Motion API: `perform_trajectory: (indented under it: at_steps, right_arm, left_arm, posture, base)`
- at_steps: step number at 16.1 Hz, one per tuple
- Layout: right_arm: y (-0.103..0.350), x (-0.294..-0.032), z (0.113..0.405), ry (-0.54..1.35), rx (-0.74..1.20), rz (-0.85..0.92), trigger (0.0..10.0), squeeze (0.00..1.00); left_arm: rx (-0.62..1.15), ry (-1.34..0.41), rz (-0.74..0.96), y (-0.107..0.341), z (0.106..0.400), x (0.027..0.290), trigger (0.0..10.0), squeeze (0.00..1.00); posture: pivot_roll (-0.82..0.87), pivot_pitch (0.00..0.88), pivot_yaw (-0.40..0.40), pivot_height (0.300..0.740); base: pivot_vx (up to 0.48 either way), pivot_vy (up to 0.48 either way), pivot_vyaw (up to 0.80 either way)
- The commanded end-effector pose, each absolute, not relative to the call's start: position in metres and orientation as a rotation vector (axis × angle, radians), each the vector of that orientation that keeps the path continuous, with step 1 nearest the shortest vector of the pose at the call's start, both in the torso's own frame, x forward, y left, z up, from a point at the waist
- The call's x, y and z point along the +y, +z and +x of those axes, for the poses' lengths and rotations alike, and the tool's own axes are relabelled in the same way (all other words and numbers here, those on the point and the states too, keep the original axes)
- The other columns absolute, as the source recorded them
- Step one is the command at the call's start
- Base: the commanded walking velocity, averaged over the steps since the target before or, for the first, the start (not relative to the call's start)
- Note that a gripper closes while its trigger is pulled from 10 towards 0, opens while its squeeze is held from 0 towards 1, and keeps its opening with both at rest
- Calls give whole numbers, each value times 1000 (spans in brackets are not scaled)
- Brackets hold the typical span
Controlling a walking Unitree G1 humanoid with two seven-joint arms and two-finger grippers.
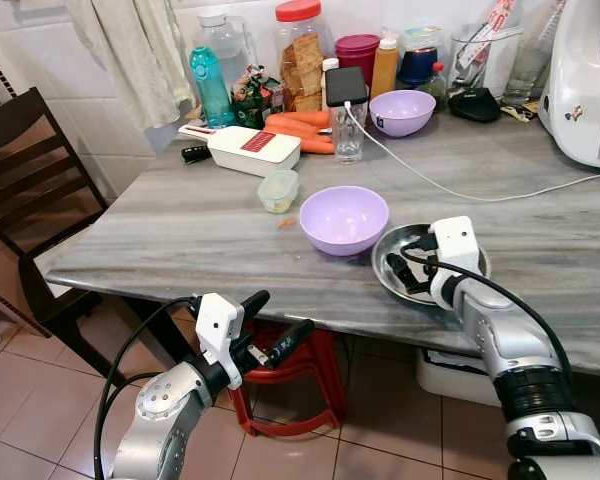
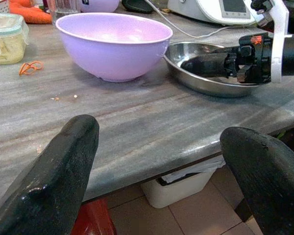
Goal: Setting the table
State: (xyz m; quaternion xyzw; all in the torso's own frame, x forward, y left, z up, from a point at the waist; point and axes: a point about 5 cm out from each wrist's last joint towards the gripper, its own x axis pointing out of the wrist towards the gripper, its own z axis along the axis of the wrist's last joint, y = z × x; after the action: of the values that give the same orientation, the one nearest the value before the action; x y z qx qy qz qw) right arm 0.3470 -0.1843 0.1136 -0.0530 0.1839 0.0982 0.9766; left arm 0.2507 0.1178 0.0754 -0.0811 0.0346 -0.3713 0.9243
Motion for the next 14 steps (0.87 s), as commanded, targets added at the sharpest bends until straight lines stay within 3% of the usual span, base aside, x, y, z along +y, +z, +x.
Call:
perform_trajectory:
  at_steps: [1, 8, 14]
  right_arm:
    - [120, -174, 351, 235, 352, -98, 10000, 0]
    - [139, -187, 336, 124, 213, -88, 10000, 0]
    - [146, -213, 294, -99, 40, -114, 10000, 0]
  left_arm:
    - [75, -744, -138, 76, 252, 124, 10000, 0]
    - [71, -736, -141, 77, 252, 122, 10000, 0]
    - [47, -749, -177, 81, 251, 121, 10000, 0]
  posture:
    - [-99, 0, 138, 740]
    - [-106, 0, 134, 740]
    - [-128, 0, 131, 740]
  base:
    - [0, 0, 0]
    - [0, 0, 0]
    - [0, 0, 0]
